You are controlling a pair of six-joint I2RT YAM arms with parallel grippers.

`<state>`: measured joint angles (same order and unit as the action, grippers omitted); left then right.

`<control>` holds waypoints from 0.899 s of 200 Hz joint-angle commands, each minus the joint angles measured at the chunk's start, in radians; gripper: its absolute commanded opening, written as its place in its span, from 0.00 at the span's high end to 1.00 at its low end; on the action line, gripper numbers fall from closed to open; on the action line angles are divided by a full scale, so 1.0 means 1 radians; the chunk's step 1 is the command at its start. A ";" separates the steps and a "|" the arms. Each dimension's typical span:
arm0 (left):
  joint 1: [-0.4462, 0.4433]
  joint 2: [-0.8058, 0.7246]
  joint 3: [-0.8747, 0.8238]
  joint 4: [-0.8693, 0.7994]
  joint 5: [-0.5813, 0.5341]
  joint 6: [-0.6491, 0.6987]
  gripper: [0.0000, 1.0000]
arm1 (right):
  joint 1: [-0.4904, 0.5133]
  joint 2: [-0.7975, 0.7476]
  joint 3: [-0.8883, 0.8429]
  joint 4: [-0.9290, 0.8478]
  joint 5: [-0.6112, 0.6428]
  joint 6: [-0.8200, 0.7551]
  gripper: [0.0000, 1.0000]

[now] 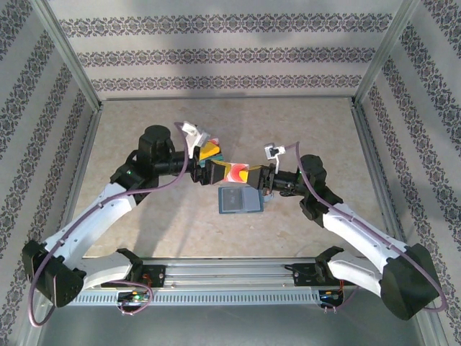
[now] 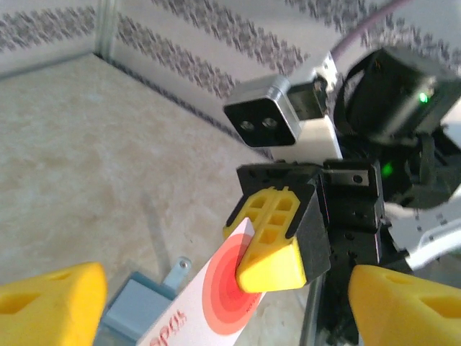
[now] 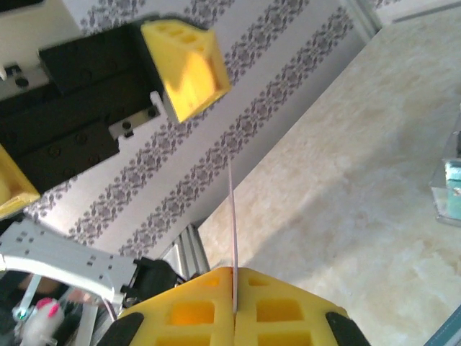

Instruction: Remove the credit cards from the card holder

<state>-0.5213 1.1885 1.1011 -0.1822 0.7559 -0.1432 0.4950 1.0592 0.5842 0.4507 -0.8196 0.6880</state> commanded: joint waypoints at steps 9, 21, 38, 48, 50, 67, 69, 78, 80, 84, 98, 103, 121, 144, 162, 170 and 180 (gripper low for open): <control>0.010 0.122 0.154 -0.328 0.107 0.181 0.22 | 0.007 0.042 0.065 -0.067 -0.133 -0.083 1.00; 0.010 0.168 0.207 -0.398 0.129 0.214 0.25 | 0.010 0.057 0.076 -0.077 -0.151 -0.096 1.00; 0.010 0.208 0.257 -0.466 0.166 0.257 0.27 | 0.009 0.069 0.085 -0.090 -0.157 -0.111 1.00; 0.010 0.223 0.278 -0.504 0.172 0.284 0.27 | 0.008 0.074 0.089 -0.096 -0.159 -0.116 1.00; 0.010 0.225 0.281 -0.510 0.172 0.287 0.28 | 0.008 0.075 0.090 -0.097 -0.160 -0.117 1.00; 0.010 0.244 0.300 -0.552 0.154 0.313 0.30 | 0.008 0.082 0.095 -0.098 -0.173 -0.121 1.00; 0.010 0.247 0.301 -0.555 0.152 0.314 0.30 | 0.008 0.082 0.095 -0.098 -0.176 -0.122 1.00; 0.011 0.260 0.311 -0.578 0.147 0.323 0.32 | 0.008 0.084 0.098 -0.099 -0.184 -0.123 1.00; 0.012 0.264 0.313 -0.585 0.146 0.325 0.32 | 0.008 0.085 0.098 -0.099 -0.185 -0.125 1.00; 0.011 0.270 0.319 -0.596 0.145 0.332 0.32 | 0.008 0.085 0.100 -0.102 -0.187 -0.125 1.00; 0.011 0.287 0.325 -0.622 0.161 0.347 0.35 | 0.008 0.087 0.103 -0.107 -0.197 -0.131 1.00; 0.012 0.291 0.324 -0.624 0.163 0.350 0.36 | 0.008 0.088 0.104 -0.108 -0.200 -0.131 1.00; 0.012 0.310 0.321 -0.641 0.173 0.363 0.43 | 0.008 0.091 0.109 -0.110 -0.215 -0.134 1.00; 0.014 0.329 0.319 -0.665 0.196 0.382 0.59 | 0.007 0.091 0.114 -0.117 -0.224 -0.141 1.00; 0.016 0.327 0.306 -0.652 0.205 0.379 0.67 | 0.004 0.092 0.114 -0.120 -0.220 -0.146 1.00; 0.019 0.322 0.299 -0.640 0.210 0.373 0.68 | 0.002 0.091 0.113 -0.121 -0.219 -0.149 1.00; 0.023 0.317 0.293 -0.630 0.218 0.371 0.70 | -0.001 0.095 0.111 -0.121 -0.216 -0.149 1.00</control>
<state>-0.5198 1.5150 1.4014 -0.7918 0.9371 0.2050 0.4950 1.1481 0.6662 0.3138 -1.0077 0.5686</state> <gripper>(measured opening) 0.320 0.053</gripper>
